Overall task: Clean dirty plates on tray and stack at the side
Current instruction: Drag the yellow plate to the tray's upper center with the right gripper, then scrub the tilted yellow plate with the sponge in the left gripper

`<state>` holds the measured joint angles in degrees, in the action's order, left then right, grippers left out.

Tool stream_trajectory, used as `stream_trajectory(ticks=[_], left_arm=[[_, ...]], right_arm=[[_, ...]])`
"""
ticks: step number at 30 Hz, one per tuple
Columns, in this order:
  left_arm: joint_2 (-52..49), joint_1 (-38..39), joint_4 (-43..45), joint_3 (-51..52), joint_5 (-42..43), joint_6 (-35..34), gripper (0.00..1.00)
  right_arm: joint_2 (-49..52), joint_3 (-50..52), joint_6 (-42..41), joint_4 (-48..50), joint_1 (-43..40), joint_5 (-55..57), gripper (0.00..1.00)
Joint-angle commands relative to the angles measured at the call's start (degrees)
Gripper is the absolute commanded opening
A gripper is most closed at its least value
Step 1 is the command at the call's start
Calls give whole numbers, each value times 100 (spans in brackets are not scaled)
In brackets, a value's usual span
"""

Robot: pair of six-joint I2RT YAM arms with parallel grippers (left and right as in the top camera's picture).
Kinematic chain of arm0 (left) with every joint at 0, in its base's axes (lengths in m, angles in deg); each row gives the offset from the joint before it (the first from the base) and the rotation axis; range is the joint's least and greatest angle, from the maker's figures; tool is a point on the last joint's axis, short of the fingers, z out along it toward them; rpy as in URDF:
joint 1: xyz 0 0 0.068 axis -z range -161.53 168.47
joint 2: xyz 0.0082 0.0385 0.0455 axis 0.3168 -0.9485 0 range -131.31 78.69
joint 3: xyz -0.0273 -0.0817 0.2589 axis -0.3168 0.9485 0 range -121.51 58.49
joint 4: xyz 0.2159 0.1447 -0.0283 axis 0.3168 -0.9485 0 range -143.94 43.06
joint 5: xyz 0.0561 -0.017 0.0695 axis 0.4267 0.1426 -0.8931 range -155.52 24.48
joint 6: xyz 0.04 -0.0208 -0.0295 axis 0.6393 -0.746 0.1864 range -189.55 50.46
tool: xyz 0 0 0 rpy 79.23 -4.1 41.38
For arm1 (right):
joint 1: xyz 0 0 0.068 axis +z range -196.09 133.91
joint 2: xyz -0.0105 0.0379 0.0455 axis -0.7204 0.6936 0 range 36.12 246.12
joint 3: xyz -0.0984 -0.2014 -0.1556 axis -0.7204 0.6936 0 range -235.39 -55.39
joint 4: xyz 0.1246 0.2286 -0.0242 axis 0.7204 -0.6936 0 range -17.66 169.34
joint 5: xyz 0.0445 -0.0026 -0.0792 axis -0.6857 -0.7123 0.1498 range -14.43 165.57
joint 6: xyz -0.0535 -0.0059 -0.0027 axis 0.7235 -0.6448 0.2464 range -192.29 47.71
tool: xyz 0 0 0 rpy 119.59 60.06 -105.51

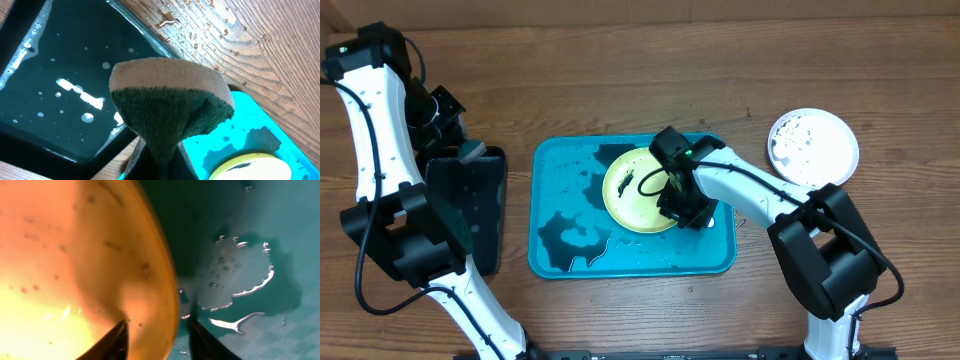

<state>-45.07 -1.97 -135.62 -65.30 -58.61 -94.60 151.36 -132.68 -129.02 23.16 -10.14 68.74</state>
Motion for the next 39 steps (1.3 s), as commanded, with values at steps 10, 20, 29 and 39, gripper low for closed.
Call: stream_trajectory(ticks=[10,20,29,39], left_arm=[[162,304,-24,4,901,970,4],[162,1364,-243,9,1222,1303,4],[162,2715,0,238,1198,1344,4],[162,3744,1019,1309,577,911,4]], right_arm=[[61,39,1589,245,-173,293,4],[61,35,2677,678,-734,269,4],[61,35,2728,1475,-966,-240,4],[61,35,3606,2490,-966,-138,4]])
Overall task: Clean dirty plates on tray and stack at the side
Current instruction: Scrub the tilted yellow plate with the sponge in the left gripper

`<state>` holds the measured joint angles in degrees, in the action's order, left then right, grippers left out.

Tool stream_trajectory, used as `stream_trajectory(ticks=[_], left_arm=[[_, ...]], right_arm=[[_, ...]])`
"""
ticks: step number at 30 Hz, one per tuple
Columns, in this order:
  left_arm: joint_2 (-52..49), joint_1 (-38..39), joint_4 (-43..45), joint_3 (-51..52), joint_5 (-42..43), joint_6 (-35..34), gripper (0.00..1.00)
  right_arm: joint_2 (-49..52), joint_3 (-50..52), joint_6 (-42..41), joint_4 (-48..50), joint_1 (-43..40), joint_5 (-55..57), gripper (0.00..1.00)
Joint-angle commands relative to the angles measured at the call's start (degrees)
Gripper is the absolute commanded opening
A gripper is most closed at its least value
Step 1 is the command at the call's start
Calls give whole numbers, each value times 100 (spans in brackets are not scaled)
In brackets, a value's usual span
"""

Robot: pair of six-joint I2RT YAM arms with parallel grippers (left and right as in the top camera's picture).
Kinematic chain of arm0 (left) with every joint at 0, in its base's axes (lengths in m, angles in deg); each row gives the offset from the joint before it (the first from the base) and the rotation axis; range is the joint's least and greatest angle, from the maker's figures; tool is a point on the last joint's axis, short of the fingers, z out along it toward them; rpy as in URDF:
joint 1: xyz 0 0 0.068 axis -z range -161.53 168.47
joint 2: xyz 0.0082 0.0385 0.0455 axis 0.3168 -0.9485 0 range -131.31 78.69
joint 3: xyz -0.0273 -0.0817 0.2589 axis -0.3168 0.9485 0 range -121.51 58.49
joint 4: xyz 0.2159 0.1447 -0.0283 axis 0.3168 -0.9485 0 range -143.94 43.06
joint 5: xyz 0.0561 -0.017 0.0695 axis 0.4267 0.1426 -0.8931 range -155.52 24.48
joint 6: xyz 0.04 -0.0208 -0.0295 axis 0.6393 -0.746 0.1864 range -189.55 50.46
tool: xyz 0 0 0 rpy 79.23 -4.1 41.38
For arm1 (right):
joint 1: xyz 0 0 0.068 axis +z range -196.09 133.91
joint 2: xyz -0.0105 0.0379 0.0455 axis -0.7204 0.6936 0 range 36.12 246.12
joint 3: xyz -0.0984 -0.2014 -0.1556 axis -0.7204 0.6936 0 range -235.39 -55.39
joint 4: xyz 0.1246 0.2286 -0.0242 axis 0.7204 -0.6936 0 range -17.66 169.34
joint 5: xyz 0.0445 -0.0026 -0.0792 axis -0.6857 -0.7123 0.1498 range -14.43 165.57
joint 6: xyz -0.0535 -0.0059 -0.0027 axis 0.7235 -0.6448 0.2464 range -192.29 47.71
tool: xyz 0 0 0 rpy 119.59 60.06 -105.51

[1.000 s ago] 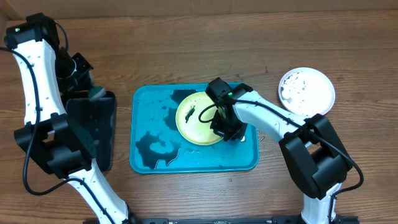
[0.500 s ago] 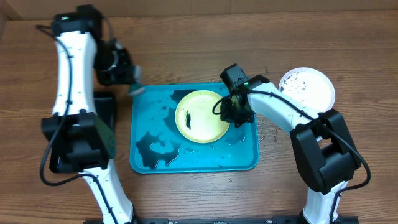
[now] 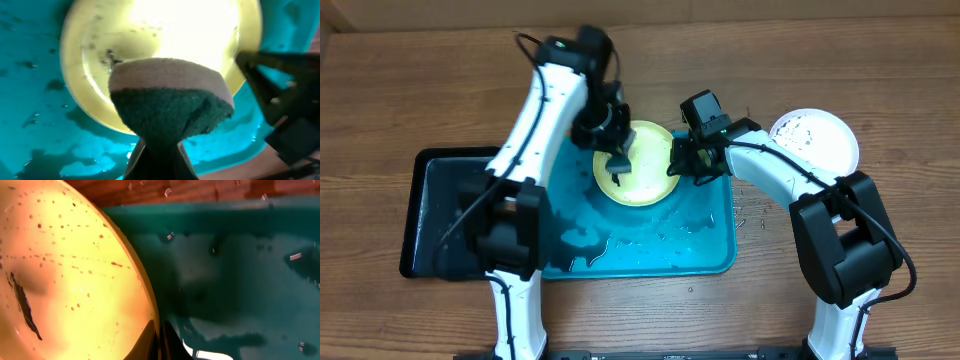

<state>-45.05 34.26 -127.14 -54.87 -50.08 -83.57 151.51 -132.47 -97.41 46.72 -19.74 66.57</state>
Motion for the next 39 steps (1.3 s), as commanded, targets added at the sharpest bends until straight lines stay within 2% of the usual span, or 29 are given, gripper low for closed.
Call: stream_trajectory(ticks=[1,4,7,16,22,25,29,36,39], left_arm=[[160,157,275,361,-275,-190,4],[160,212,601,634,-293,-267,4],[160,225,1075,1025,-363,-680,4],[157,251,2391,1895,-304,-1362,4],[157,389,3123,2173,-229,-1386,4],[157,448,3198,2227,-315,-1351,4],[157,470,3069,2227,-986,-1320,4],[162,444,2719,2166,-2776,-1322,4],[162,444,2608,2039,-3189,-1320,4]], right_arm=[[46,13,439,173,-7,197,4],[46,13,439,238,-7,404,4],[46,13,428,321,-7,404,4],[46,13,70,365,7,289,4],[46,13,70,363,70,293,4],[46,13,70,343,68,295,4],[46,13,74,262,63,299,4],[46,15,72,157,63,535,4],[46,15,74,105,63,555,4]])
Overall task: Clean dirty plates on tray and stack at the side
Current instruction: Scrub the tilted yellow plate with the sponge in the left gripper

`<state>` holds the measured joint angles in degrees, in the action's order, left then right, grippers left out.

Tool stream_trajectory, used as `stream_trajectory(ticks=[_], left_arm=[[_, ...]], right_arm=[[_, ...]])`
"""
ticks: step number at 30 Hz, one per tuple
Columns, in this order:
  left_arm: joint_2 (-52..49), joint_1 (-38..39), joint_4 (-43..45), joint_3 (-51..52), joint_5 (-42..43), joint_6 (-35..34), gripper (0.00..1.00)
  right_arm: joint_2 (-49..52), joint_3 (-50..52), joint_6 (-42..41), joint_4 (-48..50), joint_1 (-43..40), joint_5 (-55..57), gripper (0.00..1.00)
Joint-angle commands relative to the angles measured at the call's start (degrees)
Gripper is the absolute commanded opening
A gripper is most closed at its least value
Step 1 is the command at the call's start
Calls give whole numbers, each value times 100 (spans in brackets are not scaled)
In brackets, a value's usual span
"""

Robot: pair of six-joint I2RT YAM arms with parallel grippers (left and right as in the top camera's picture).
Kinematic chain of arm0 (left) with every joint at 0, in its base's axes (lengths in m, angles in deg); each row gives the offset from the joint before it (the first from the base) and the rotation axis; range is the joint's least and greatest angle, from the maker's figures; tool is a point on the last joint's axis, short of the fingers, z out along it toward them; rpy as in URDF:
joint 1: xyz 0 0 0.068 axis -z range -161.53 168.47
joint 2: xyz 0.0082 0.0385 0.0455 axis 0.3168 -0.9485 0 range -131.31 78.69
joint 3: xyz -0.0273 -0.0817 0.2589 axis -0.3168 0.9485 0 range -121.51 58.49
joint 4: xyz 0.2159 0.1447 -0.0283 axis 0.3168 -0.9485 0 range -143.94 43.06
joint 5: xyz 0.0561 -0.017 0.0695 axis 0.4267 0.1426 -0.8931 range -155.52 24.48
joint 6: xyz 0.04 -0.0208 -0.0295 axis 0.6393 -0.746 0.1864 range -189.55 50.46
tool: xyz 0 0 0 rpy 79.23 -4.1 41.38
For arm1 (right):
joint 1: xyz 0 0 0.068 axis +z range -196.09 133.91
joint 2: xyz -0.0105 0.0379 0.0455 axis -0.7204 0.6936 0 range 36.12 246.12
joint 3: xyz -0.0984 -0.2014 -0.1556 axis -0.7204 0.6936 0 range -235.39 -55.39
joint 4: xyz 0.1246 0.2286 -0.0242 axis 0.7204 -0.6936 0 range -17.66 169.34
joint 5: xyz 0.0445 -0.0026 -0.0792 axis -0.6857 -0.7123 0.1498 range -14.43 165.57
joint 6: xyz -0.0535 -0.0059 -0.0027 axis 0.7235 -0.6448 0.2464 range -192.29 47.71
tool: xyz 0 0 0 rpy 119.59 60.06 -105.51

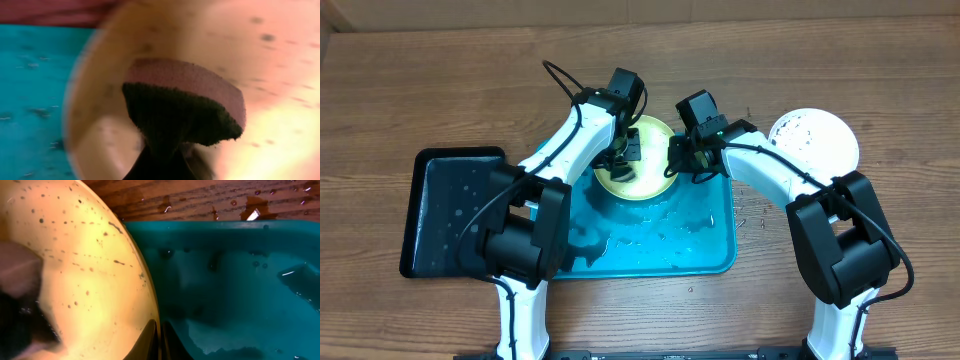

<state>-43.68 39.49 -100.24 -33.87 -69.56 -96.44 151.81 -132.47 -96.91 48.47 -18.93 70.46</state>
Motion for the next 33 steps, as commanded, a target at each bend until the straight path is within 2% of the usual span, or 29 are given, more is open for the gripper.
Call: stream_trajectory(ticks=[1,6,9,11,16,19,26,33], left_arm=[[24,-79,-120,-127,-1329,-33,4],[24,-79,-345,-603,-1478,-35,4],[24,-72,-466,-951,-1235,-26,4],[24,-72,-501,-1128,-695,83,4],[22,-72,-461,-1187,1617,579,4],[20,-61,-560,-1132,2258,579,4],[13,114,-505,-750,1963,570,4],[11,68,173,-15,1705,505,4]], right_arm=[[15,15,22,-74,-17,166,4],[15,15,24,-90,-17,166,4],[15,15,22,-92,-17,164,4],[15,13,22,-92,-17,166,4],[15,15,15,-87,-17,162,4],[15,15,-92,-70,-17,162,4],[15,13,-262,-24,-17,162,4],[15,15,-260,-31,-17,164,4]])
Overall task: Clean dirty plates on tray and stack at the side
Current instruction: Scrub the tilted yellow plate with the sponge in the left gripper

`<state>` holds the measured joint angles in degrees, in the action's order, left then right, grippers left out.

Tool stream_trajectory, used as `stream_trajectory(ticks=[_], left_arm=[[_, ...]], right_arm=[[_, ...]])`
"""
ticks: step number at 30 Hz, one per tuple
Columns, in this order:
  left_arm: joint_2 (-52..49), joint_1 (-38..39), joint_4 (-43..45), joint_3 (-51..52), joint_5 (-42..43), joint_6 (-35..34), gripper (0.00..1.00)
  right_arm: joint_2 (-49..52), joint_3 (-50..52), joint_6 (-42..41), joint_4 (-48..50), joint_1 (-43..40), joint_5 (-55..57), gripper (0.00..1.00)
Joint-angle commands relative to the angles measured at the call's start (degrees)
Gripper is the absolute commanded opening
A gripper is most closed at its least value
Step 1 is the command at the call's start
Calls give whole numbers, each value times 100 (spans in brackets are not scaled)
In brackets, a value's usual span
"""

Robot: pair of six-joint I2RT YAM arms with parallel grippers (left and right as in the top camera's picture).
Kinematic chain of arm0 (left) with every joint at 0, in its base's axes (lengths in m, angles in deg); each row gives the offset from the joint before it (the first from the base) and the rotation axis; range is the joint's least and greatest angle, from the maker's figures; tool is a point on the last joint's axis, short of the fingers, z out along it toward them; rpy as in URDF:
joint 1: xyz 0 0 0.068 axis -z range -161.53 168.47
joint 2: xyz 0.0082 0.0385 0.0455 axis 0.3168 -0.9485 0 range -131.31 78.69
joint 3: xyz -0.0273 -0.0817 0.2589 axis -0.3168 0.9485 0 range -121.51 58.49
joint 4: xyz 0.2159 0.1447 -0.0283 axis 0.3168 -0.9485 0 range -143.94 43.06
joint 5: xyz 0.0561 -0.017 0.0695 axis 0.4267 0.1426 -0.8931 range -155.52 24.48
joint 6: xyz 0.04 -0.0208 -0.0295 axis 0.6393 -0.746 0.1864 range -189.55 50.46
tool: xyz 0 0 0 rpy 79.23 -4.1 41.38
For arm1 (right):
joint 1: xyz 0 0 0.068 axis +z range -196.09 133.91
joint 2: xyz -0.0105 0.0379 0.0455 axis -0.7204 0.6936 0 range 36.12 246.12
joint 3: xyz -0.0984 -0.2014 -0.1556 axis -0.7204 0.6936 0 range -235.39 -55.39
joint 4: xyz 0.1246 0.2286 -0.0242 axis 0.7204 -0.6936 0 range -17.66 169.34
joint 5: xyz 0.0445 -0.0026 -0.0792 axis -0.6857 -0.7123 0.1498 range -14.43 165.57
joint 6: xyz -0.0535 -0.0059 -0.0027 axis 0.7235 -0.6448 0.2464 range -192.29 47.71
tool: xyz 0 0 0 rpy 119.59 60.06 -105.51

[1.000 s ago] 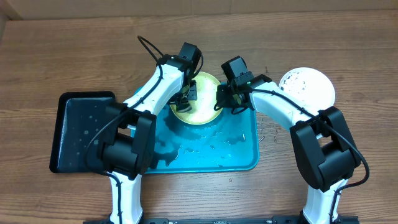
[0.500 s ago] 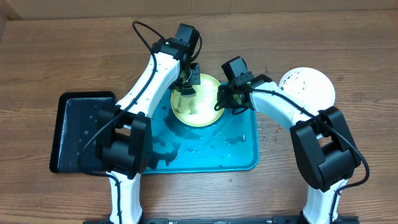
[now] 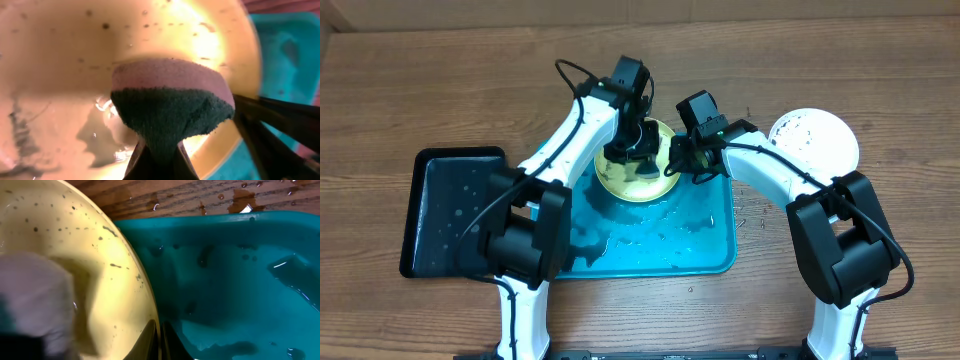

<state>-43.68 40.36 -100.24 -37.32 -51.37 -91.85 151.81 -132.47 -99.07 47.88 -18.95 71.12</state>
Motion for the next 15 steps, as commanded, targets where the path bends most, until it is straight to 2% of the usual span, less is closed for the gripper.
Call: stream_trajectory(ticks=[1,2,6,15], left_arm=[[11,-22,284,442,-138,46,4],[11,-22,389,549,-219,46,4],[11,-24,549,848,-1493,42,4],[24,-22,68,575,-3832,44,4]], right_arm=[[15,15,-44,26,-15,98,4],[15,15,-44,17,-15,98,4],[15,15,-39,-52,-15,103,4],[15,15,-22,-173,-15,319,4]])
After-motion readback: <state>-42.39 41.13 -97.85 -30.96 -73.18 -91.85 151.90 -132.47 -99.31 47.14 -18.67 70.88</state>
